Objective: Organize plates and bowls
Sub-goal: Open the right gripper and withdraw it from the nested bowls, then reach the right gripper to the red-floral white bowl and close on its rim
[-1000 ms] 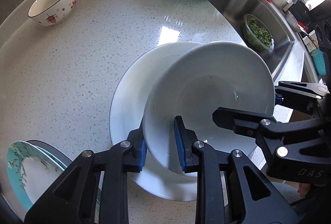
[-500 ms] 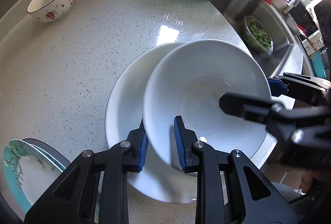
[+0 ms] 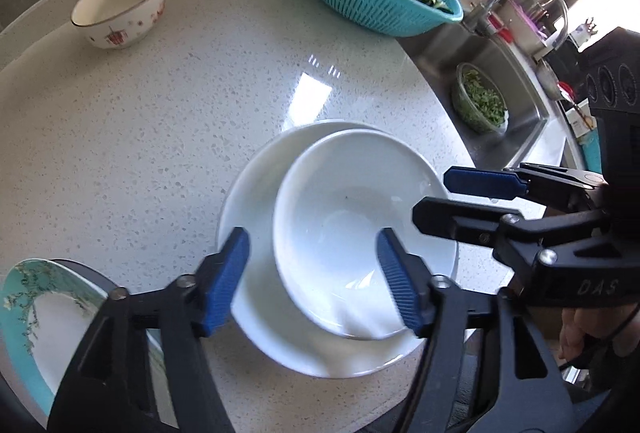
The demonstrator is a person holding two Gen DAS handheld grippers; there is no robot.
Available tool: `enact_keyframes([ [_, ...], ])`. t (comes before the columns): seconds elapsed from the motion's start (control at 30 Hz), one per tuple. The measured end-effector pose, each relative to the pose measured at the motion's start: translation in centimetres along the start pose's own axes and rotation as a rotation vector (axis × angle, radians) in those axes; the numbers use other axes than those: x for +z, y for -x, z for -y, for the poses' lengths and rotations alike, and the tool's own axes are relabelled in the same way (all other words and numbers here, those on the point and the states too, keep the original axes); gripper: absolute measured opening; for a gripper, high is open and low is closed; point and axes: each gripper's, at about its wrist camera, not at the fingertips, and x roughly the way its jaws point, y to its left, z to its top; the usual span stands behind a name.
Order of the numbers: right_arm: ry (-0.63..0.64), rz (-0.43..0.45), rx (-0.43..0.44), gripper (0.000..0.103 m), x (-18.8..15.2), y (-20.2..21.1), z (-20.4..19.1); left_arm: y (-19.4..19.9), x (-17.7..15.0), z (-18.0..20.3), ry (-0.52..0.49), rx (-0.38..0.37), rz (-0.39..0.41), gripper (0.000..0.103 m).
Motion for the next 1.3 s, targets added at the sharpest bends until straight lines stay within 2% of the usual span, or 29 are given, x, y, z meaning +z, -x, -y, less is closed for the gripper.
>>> enact_keyframes([
  [0.1,-0.023,0.032,0.043,0.063,1.1,1.4,0.6,2.1,0.7,-0.6,0.026,-0.032,0.002,0.077],
  [0.17,-0.047,0.075,0.090,0.068,2.0,2.8,1.3,4.6,1.7,-1.4,0.024,-0.071,0.016,0.098],
  [0.2,-0.065,0.100,0.127,0.074,2.8,3.3,1.8,5.6,2.4,-1.7,0.021,-0.082,0.027,0.102],
  [0.27,-0.095,0.121,0.203,0.078,4.4,3.7,2.4,8.2,4.2,-3.7,0.013,-0.070,0.076,0.103],
  [0.33,-0.107,0.125,0.271,0.080,6.9,3.7,2.6,10.0,6.1,-6.4,0.025,-0.010,0.128,0.103],
  [0.37,-0.099,0.128,0.297,0.081,8.6,3.4,2.3,10.9,7.6,-8.9,0.055,0.034,0.158,0.103],
  [0.43,-0.084,0.115,0.300,0.087,11.4,2.8,1.6,11.6,9.9,-13.3,0.120,0.059,0.193,0.103],
  [0.5,-0.066,0.108,0.321,0.087,14.5,1.6,0.6,11.2,11.9,-16.7,0.176,0.079,0.180,0.103],
  [0.6,-0.061,0.068,0.386,0.087,19.1,-1.7,-0.8,9.1,15.1,-21.7,0.249,0.067,0.160,0.103],
  [0.63,-0.084,0.056,0.378,0.088,19.8,-2.6,-1.1,8.5,15.7,-22.5,0.271,0.080,0.155,0.103],
  [0.73,-0.115,0.002,0.408,0.088,22.8,-6.9,-2.0,5.8,18.1,-24.7,0.282,0.036,0.135,0.102],
  [0.8,-0.126,-0.033,0.396,0.088,24.0,-9.8,-2.6,3.5,19.4,-25.4,0.272,0.063,0.084,0.100],
  [0.87,-0.145,-0.065,0.407,0.084,25.1,-12.4,-2.7,1.9,20.0,-25.7,0.258,0.060,0.062,0.089],
  [0.9,-0.166,-0.088,0.390,0.082,25.2,-13.6,-2.6,1.2,20.1,-25.9,0.255,0.061,0.045,0.086],
  [0.97,-0.191,-0.102,0.414,0.079,25.4,-15.2,-2.6,-0.1,20.4,-26.3,0.261,0.049,0.018,0.078],
  [1.0,-0.188,-0.105,0.420,0.075,25.5,-15.7,-2.8,-0.5,20.4,-26.6,0.263,0.043,0.013,0.076],
  [1.07,-0.175,-0.118,0.427,0.070,25.6,-16.5,-3.0,-1.0,20.5,-27.1,0.273,0.040,0.000,0.061],
  [1.13,-0.171,-0.139,0.426,0.065,25.8,-17.3,-3.2,-1.5,20.8,-27.6,0.277,0.035,-0.004,0.053],
  [1.2,-0.179,-0.156,0.429,0.061,25.7,-17.9,-3.3,-2.3,21.3,-27.7,0.276,0.022,-0.008,0.049],
  [1.3,-0.177,-0.163,0.426,0.056,25.7,-18.4,-3.2,-3.1,21.8,-27.7,0.261,-0.015,-0.017,0.034],
])
